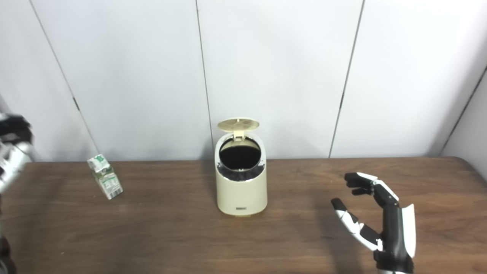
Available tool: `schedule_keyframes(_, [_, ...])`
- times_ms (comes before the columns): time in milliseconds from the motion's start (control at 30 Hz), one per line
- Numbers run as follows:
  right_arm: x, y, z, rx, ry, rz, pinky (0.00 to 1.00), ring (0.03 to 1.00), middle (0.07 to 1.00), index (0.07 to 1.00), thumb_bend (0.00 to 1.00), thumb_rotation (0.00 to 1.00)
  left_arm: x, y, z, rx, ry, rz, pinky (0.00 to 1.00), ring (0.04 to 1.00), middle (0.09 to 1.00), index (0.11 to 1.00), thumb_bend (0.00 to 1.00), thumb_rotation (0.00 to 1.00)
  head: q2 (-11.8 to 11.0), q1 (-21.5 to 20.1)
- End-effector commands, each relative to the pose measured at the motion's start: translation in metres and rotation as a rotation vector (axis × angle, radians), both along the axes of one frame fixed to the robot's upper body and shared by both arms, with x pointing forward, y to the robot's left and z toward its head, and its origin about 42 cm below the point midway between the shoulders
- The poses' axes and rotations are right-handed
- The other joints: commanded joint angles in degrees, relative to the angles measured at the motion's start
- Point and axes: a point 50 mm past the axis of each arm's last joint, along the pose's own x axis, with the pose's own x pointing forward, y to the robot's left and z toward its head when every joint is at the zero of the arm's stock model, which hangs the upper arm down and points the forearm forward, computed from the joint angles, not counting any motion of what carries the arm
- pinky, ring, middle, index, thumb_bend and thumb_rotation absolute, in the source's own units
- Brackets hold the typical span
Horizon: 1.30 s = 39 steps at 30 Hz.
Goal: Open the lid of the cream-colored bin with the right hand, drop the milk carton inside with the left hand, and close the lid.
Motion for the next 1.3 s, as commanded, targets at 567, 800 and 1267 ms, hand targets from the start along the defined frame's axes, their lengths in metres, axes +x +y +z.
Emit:
schedule_keyframes(567, [-0.010, -0.060, 0.019, -0.012, -0.047, -0.045, 0.47, 0.586, 0.619, 0.603, 0.28, 0.28, 0.049, -0.001, -0.037, -0.042, 0.280, -0.090, 0.79, 0.859, 0.873, 0.970, 0.99, 0.36, -4.5, 22.1])
schedule_keyframes(800, [-0.008, -0.069, 0.020, -0.003, -0.023, -0.030, 0.48, 0.593, 0.617, 0.605, 0.27, 0.31, 0.057, -0.010, -0.043, 0.005, 0.340, -0.042, 0.81, 0.869, 0.874, 0.961, 1.00, 0.36, -5.3, 28.3])
schedule_keyframes(1267, [-0.005, -0.069, 0.026, 0.018, -0.008, -0.003, 0.49, 0.589, 0.615, 0.604, 0.26, 0.31, 0.081, -0.012, -0.060, -0.025, 0.418, -0.086, 0.88, 0.907, 0.876, 0.951, 1.00, 0.30, -5.2, 28.4])
